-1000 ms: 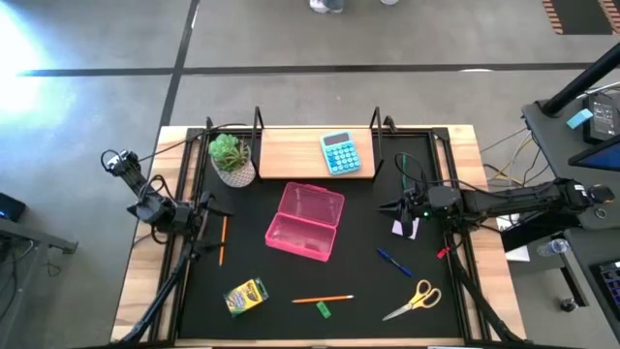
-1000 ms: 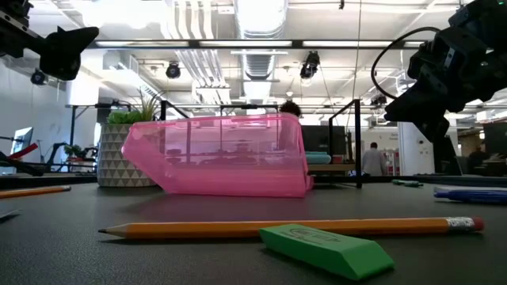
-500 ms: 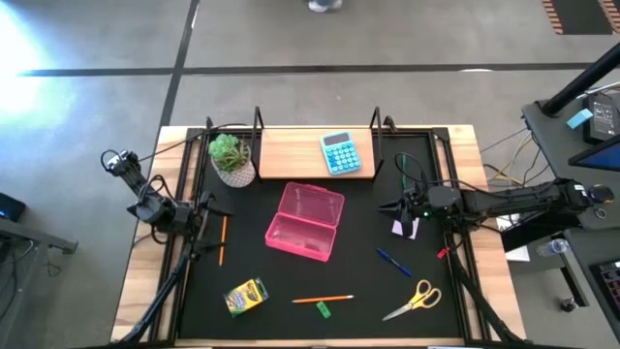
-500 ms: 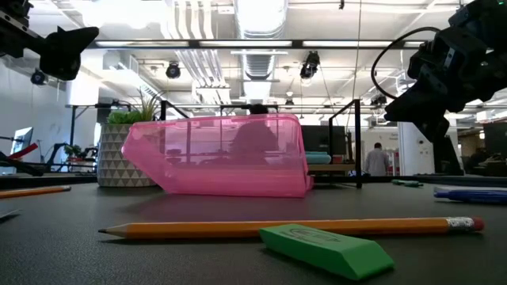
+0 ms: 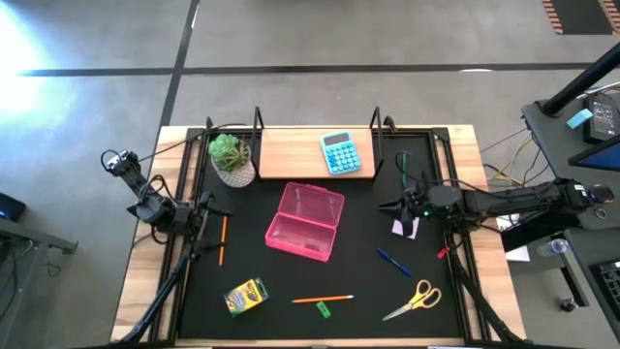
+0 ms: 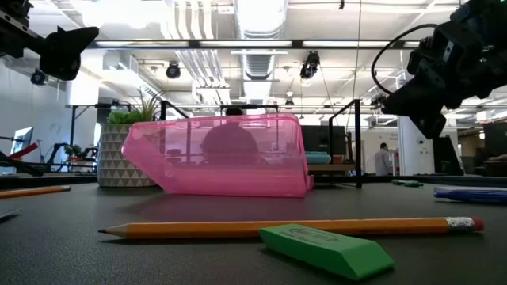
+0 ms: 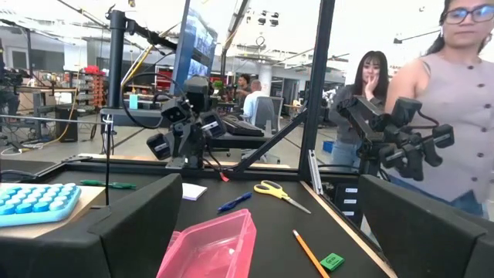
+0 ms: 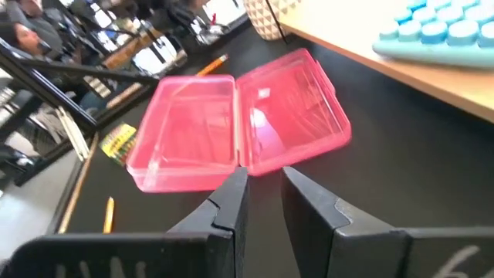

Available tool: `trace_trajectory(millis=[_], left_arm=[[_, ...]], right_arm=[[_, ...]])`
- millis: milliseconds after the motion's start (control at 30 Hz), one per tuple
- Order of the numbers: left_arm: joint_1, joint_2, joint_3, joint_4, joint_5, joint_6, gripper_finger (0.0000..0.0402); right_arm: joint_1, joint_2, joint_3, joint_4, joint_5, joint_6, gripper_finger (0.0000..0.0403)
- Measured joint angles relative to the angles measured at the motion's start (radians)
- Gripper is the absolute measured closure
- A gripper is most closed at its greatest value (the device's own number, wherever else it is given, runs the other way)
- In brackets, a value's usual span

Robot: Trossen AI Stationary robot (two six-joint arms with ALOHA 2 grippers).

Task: Pack school essentials
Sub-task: Put the green pen into the red supply box

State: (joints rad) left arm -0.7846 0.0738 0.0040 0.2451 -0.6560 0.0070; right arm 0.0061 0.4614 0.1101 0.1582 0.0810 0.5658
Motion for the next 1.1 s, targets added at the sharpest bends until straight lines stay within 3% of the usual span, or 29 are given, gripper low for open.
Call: trace_trajectory(millis=[1100], left_arm=[[0.000, 0.000, 0.000, 0.000, 0.000, 0.000, 0.0027]], right_arm=[[0.000, 0.027, 0.000, 0.622, 0.001, 0.055, 0.0335]])
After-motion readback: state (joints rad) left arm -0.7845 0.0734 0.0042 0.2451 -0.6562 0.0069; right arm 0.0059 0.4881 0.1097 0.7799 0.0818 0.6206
